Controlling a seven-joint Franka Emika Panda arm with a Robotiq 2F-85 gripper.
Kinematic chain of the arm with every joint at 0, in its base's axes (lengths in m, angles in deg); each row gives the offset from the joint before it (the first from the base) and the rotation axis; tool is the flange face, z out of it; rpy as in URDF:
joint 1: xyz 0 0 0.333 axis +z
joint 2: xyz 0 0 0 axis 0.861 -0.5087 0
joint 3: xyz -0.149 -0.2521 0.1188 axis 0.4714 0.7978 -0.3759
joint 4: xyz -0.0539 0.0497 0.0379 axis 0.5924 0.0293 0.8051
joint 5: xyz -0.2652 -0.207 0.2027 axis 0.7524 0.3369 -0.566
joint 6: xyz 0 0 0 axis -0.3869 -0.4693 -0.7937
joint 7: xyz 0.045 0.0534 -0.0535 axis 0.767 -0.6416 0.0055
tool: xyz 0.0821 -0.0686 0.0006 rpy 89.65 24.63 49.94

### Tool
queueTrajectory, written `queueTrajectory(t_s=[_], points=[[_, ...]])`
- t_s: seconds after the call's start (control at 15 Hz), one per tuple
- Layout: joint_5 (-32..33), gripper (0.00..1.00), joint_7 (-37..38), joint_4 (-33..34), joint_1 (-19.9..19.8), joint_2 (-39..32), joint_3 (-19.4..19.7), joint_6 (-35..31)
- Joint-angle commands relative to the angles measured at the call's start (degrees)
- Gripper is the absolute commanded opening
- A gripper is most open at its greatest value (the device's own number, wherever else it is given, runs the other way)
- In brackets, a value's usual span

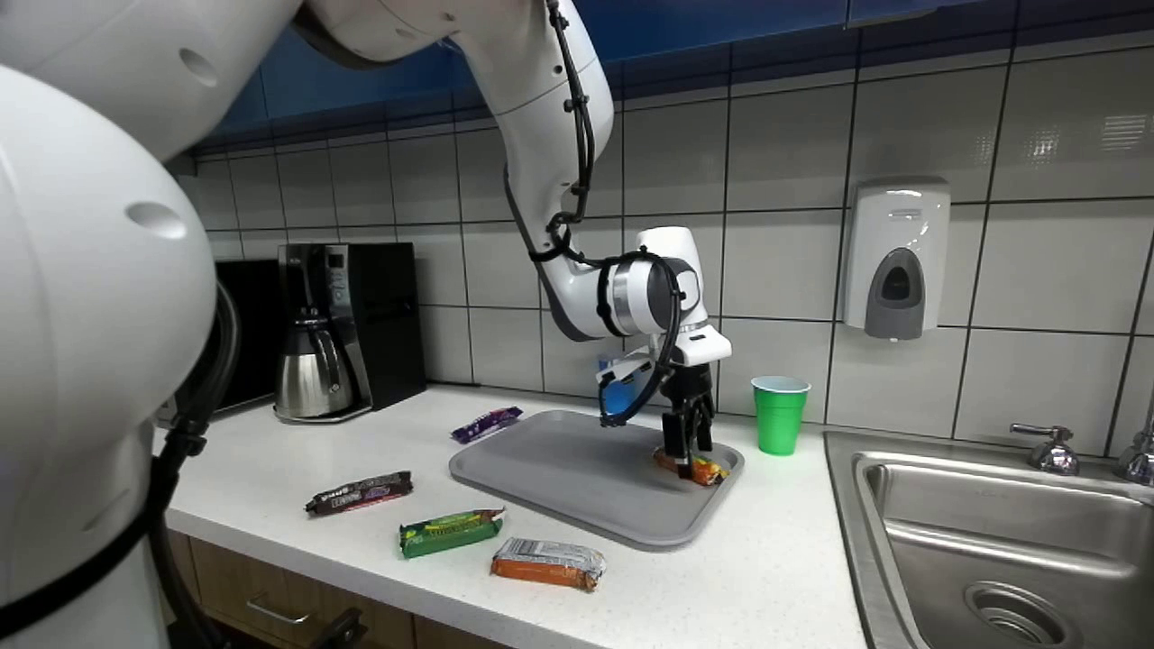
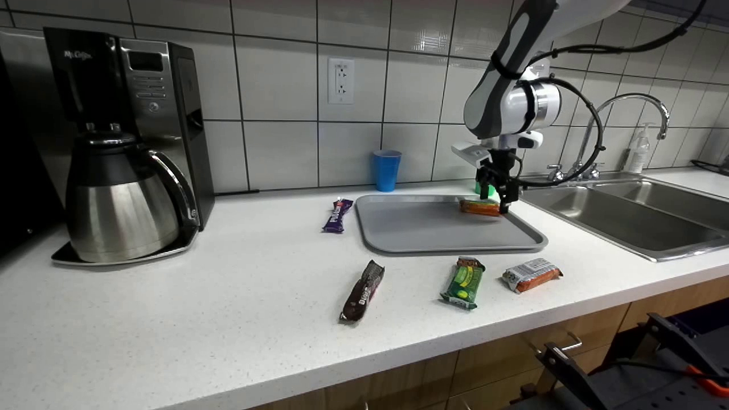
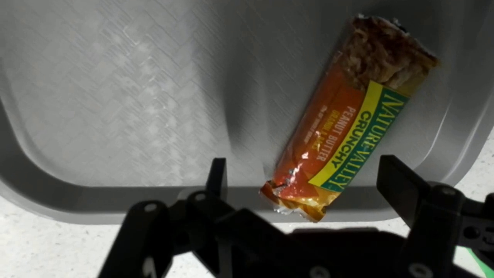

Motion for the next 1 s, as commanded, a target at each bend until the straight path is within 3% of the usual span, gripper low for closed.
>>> queueTrajectory(t_s=[0.0,0.27,0.33,0.47,0.8,0.93], points=[[-1.1,1.00,-0.1,2.6,0.0,-1.5,0.2,2.9],[-1.0,1.00,-0.2,3.1,0.0,-2.4,0.2,3.6],[-1.0,0.75,-0.2,3.1,-0.1,-2.5,0.2,3.5],[-1.0,0.68,-0.2,3.4,0.0,-2.7,0.2,3.7],[-0.7,0.27,-0.1,3.2,0.2,-2.4,0.4,3.8],[-0.5,0.19,0.0,3.0,0.4,-2.2,0.5,3.9]])
